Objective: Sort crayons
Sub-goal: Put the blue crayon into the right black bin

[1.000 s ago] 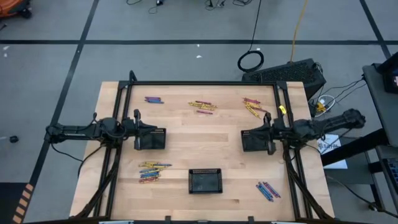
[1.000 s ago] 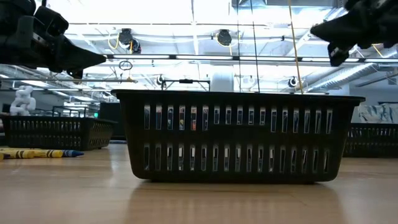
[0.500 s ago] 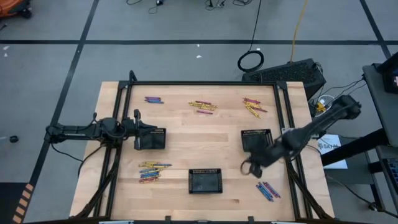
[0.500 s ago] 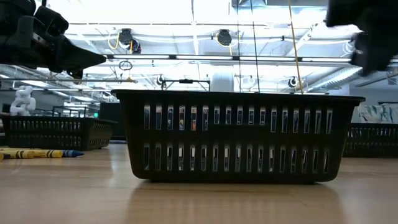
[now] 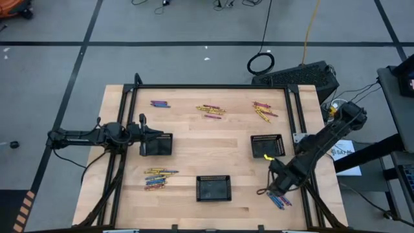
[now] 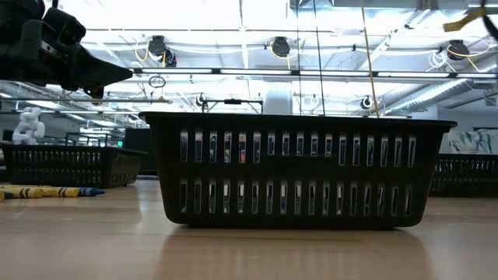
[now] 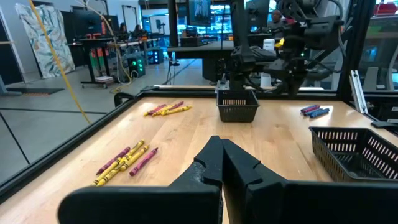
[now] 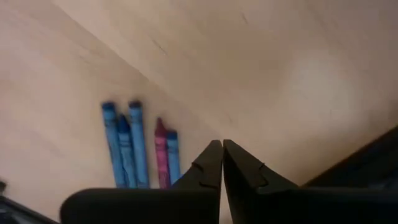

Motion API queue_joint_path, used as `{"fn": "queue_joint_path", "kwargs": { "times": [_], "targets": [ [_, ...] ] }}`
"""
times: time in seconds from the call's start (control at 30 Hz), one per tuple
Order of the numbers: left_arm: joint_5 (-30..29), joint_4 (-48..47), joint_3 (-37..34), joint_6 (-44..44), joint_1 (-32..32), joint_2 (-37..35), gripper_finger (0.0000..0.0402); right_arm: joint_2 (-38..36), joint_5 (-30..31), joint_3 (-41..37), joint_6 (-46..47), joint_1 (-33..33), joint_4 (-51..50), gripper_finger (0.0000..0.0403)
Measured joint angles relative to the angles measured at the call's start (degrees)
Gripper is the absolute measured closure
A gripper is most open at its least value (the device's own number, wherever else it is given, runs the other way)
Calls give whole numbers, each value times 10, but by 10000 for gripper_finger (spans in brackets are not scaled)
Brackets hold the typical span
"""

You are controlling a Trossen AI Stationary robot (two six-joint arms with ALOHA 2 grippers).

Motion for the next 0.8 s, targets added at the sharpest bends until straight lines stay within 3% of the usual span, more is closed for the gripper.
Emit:
{"fn": "queue_joint_path", "kwargs": {
  "times": [0.1,0.23,0.37,0.8],
  "targets": [
    [0,0,0,0,0,0,402,-12,2,-23,30,27,27,372],
    [0,0,0,-2,0,0,402,-14,46,-41,1,58,90,335],
    [0,0,0,-59,0,0,402,-14,75,-42,-16,73,137,310],
    [0,0,0,-75,0,0,402,60,71,-41,75,134,147,310]
  ]
}}
